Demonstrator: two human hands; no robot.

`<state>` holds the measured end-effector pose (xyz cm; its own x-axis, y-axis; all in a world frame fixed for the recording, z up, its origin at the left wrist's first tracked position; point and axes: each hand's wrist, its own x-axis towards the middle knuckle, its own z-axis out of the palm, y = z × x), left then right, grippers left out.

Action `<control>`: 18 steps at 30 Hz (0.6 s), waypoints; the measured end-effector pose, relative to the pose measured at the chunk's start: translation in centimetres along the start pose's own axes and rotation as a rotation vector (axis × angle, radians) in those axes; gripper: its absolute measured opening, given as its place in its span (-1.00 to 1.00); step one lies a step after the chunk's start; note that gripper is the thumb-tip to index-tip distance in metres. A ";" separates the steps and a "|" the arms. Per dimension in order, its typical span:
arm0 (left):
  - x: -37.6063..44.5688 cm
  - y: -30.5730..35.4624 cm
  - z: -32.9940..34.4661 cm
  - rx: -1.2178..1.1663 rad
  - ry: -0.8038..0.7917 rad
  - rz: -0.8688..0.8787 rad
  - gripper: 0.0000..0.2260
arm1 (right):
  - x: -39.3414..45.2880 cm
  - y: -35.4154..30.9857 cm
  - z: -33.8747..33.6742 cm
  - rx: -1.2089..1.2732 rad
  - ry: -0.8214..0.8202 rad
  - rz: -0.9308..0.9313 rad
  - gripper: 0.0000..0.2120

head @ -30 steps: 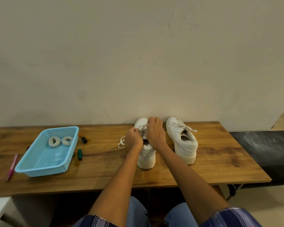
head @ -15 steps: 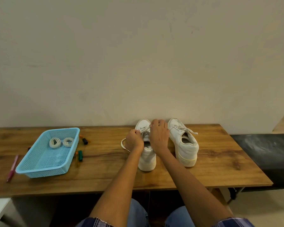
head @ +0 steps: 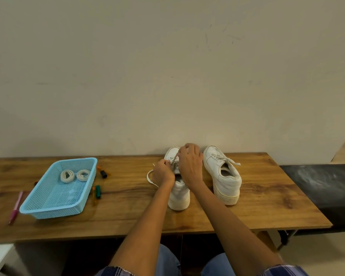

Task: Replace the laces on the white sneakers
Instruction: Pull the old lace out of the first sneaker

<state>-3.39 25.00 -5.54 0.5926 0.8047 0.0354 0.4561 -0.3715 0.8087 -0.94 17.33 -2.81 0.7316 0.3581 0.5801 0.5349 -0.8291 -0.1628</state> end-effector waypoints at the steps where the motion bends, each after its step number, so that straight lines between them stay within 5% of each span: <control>1: 0.0 0.0 0.0 -0.004 -0.002 -0.004 -0.74 | -0.1 0.1 0.0 0.043 0.072 0.016 -0.87; 4: 0.0 -0.1 0.0 -0.013 -0.008 -0.012 -0.74 | -0.1 0.1 0.3 0.124 -0.113 -0.003 -0.68; 9: -0.1 0.0 0.1 -0.011 -0.011 -0.007 -0.73 | 0.3 0.2 0.6 0.034 -0.385 -0.074 -0.67; 12: 0.0 -0.1 0.1 -0.014 -0.012 0.003 -0.73 | 0.3 0.3 0.9 0.033 -0.286 -0.080 -0.70; 18: -0.1 0.1 -0.1 -0.008 -0.003 -0.003 -0.73 | -0.5 0.4 0.5 0.091 0.177 0.272 -0.91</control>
<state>-3.49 24.95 -5.42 0.5933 0.8044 0.0311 0.4528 -0.3654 0.8133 -0.93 17.05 -3.52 0.7723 0.0424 0.6338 0.3714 -0.8396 -0.3964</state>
